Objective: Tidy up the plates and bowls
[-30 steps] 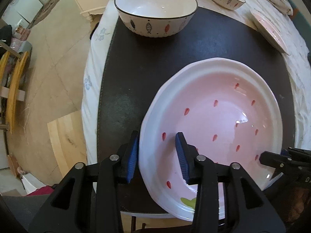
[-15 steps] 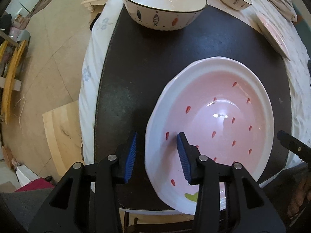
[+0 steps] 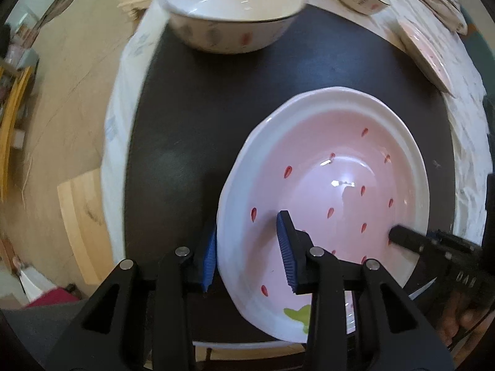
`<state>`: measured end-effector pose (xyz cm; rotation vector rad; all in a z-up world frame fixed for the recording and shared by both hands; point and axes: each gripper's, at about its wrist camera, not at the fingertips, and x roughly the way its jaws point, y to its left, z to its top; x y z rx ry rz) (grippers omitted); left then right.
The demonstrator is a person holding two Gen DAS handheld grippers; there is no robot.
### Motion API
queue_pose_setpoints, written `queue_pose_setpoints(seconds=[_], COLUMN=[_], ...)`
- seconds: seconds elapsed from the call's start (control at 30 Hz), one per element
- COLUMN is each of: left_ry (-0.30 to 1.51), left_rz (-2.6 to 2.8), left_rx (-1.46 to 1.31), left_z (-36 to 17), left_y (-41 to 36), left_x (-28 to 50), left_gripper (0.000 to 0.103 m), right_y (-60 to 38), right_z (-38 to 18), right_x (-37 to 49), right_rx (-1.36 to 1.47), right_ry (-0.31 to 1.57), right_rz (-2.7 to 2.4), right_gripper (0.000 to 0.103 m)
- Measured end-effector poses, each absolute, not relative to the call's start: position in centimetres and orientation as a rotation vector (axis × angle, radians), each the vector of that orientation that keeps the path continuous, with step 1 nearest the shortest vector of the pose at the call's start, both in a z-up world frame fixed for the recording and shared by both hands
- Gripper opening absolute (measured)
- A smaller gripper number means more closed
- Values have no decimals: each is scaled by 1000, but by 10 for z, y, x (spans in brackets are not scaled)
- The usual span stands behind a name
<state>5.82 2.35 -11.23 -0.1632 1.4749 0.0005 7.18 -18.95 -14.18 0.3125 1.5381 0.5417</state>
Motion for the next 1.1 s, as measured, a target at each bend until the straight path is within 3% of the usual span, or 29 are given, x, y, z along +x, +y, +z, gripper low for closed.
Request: queue_pose_setpoints(seconds=[0.47, 0.87, 0.93, 1.1], left_ry=[1435, 1437, 1426, 1353], left_rz=[-193, -144, -126, -128], left_rx=[-73, -66, -31, -35], left_z=[-115, -113, -110, -90], left_y=[-52, -56, -57, -53], left_x=[103, 99, 95, 81], left_gripper=[32, 33, 36, 63], right_y=[-265, -279, -280, -293], right_z=[-135, -136, -135, -102], right_x=[98, 103, 103, 88], right_rx=[446, 465, 477, 514], right_ry=[1435, 1390, 1394, 1375], right_rz=[230, 211, 194, 110], right_gripper=[26, 30, 29, 29])
